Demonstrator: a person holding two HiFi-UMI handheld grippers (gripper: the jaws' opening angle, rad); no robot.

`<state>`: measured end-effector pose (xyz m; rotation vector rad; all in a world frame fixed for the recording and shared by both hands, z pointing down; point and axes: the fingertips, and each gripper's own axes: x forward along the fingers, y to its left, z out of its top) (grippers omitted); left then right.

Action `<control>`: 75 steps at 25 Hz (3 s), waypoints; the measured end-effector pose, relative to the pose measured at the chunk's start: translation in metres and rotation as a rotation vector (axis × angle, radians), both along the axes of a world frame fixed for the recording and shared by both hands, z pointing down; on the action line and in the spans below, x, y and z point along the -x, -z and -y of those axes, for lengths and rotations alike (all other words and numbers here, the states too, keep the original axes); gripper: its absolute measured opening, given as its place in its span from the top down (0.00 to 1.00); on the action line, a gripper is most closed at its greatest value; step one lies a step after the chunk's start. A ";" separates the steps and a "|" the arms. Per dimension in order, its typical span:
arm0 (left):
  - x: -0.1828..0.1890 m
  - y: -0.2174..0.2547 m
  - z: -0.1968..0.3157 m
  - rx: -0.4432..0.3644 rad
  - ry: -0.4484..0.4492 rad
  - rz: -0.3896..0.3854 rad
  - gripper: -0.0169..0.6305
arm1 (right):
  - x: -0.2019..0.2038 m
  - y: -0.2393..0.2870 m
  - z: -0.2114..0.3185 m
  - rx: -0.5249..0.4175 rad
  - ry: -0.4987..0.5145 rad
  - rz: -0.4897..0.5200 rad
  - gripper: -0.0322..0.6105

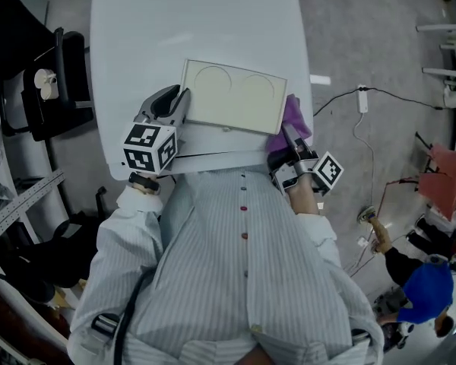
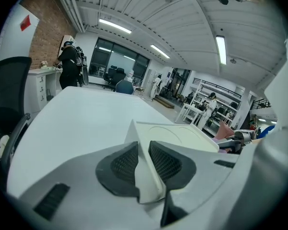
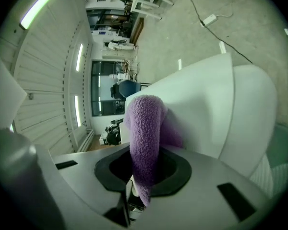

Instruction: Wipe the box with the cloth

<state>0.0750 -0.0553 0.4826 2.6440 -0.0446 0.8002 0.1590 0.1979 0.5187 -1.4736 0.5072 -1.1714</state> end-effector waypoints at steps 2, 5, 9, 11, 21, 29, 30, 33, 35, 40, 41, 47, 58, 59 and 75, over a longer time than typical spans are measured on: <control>0.002 0.000 0.000 -0.003 -0.010 0.005 0.87 | 0.009 -0.001 -0.005 0.004 -0.085 0.026 0.85; 0.003 0.001 0.001 -0.003 -0.021 0.009 0.87 | 0.020 -0.002 -0.011 0.013 -0.224 0.072 0.85; 0.002 0.001 -0.001 0.009 -0.029 0.009 0.87 | 0.029 -0.004 -0.018 0.013 -0.422 0.106 0.85; 0.002 0.002 -0.001 0.012 -0.029 0.009 0.87 | 0.025 -0.006 -0.019 -0.005 -0.484 0.098 0.85; -0.002 0.002 -0.005 0.035 -0.014 0.015 0.86 | -0.021 -0.005 -0.012 -0.076 -0.519 0.003 0.85; -0.011 0.004 -0.016 0.107 0.023 0.005 0.78 | -0.102 0.006 0.017 -0.092 -0.344 -0.104 0.85; -0.011 0.004 -0.018 0.113 0.026 0.004 0.78 | -0.108 0.007 0.021 -0.089 -0.323 -0.118 0.85; -0.018 0.005 -0.024 0.126 0.031 0.003 0.77 | -0.133 0.010 0.032 -0.074 -0.258 -0.154 0.85; -0.020 0.004 -0.025 0.128 0.036 -0.001 0.77 | -0.139 0.009 0.038 -0.065 -0.223 -0.162 0.85; -0.017 0.005 -0.025 0.127 0.039 -0.009 0.77 | -0.121 0.010 0.028 -0.047 -0.305 -0.142 0.85; -0.016 0.005 -0.024 0.128 0.038 -0.010 0.77 | -0.114 0.009 0.024 -0.037 -0.328 -0.135 0.85; -0.019 0.004 -0.023 0.132 0.031 -0.012 0.77 | -0.083 0.002 0.021 0.041 -0.314 -0.133 0.85; -0.019 0.005 -0.025 0.142 -0.011 -0.018 0.77 | -0.001 -0.005 0.077 0.129 0.084 -0.216 0.85; -0.018 0.005 -0.025 0.144 -0.015 -0.021 0.77 | 0.001 -0.004 0.077 0.130 0.078 -0.214 0.85; -0.017 0.009 -0.028 0.158 -0.069 -0.058 0.77 | 0.089 -0.006 0.139 -0.005 0.244 -0.075 0.85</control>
